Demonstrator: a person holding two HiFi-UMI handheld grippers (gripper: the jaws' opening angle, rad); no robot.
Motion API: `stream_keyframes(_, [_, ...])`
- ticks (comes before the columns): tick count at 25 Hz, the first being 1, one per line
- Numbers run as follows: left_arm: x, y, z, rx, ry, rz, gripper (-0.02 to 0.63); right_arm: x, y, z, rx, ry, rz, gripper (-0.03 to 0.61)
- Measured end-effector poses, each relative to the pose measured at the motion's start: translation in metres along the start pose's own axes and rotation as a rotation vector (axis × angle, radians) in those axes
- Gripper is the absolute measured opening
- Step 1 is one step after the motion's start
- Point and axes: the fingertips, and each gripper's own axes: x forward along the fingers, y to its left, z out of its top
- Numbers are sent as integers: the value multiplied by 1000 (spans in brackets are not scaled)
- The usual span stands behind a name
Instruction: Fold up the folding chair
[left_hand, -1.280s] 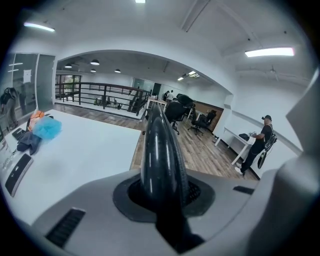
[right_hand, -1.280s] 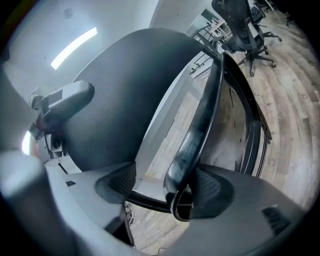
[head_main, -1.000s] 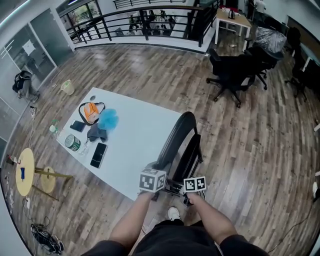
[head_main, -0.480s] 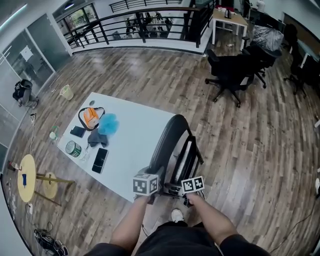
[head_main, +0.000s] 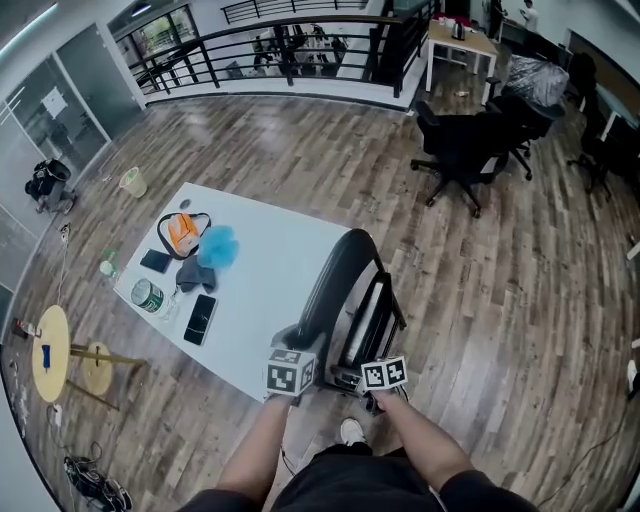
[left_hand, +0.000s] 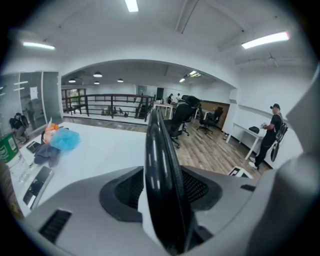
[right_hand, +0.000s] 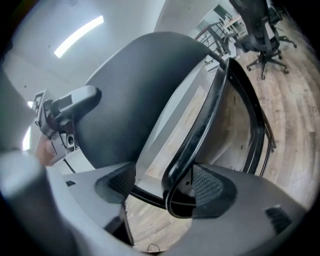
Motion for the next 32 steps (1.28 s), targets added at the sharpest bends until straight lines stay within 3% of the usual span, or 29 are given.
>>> stream_keyframes(2, [-15,7,3,-13,-35,22,256,-23,0,4,-26,-62,-43,337])
stream_keyframes(5, [-41,13,9,-45,-93,47,270,-66,9,12,-85,-157,-94,337])
stream_keyframes(10, [-83,-10,20,4,-210,137,268,-153,32,10,-196,-281,-150,337])
stream_keyframes(12, [-94,-42,27,-24,-293,92,238,-193,47,10,-198,-345,-123,337])
stream_keyframes(16, [-110,-121,28,-119,-424,-1,78,-274,77,8,-306,-477,-122,305])
stream_keyframes(18, [-114,-165,18,-126,-452,-20,28,-313,89,2,-435,-508,-166,234])
stream_keyframes(21, [-120,-237,-5,-119,-461,-16,6,-379,94,-16,-659,-522,-331,17])
stream_keyframes(23, [-125,-285,-24,-115,-460,-10,6,-424,91,-32,-749,-542,-432,15])
stream_keyframes(26, [-133,-349,-51,-119,-473,-10,6,-484,86,-56,-795,-608,-517,15])
stream_keyframes(32, [-150,-444,-87,-132,-479,27,6,-576,79,-98,-787,-662,-541,15])
